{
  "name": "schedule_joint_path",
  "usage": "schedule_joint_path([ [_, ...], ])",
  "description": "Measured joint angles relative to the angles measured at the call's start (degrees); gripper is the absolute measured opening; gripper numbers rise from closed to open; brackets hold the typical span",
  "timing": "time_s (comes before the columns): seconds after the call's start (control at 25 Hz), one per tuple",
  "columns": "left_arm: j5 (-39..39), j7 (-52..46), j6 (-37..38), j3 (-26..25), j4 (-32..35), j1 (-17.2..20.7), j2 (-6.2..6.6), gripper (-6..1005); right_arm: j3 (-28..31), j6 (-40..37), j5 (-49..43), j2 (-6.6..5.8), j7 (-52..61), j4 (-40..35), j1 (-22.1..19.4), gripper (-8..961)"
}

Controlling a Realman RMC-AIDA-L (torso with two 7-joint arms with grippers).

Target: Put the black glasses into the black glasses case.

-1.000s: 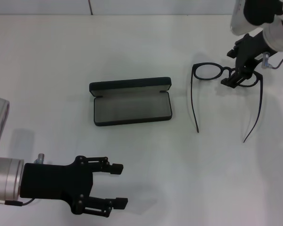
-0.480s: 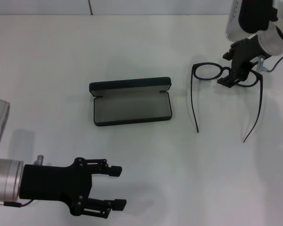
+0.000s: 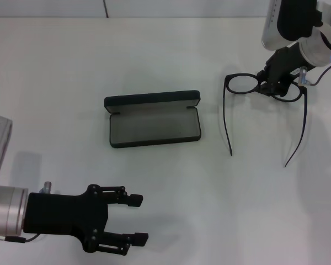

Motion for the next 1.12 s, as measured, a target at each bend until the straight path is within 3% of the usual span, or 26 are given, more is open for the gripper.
schedule_joint_path([
  [0.12, 0.0, 0.0, 0.0, 0.04, 0.0, 0.0, 0.0, 799, 0.0, -0.18, 0.0, 0.0, 0.03, 0.01, -0.02, 417],
  [0.32, 0.0, 0.0, 0.01, 0.06, 0.01, 0.0, 0.04, 799, 0.03, -0.67, 0.02, -0.14, 0.34, 0.09, 0.01, 185],
  [0.56, -0.03, -0.07, 0.09, 0.06, 0.01, 0.14, 0.07, 800, 0.66, -3.01, 0.01, -0.44, 0.4, -0.55, -0.27, 71],
  [0.92, -0.05, -0.91, 0.51, 0.06, 0.01, 0.15, 0.09, 800, 6.97, -10.93, -0.05, -1.89, 0.37, -5.93, -2.26, 53],
  [1.12, -0.05, -1.41, 0.82, 0.05, 0.01, -0.14, 0.09, 799, 11.53, -15.78, -0.06, -3.3, 0.49, -6.7, -2.61, 49],
])
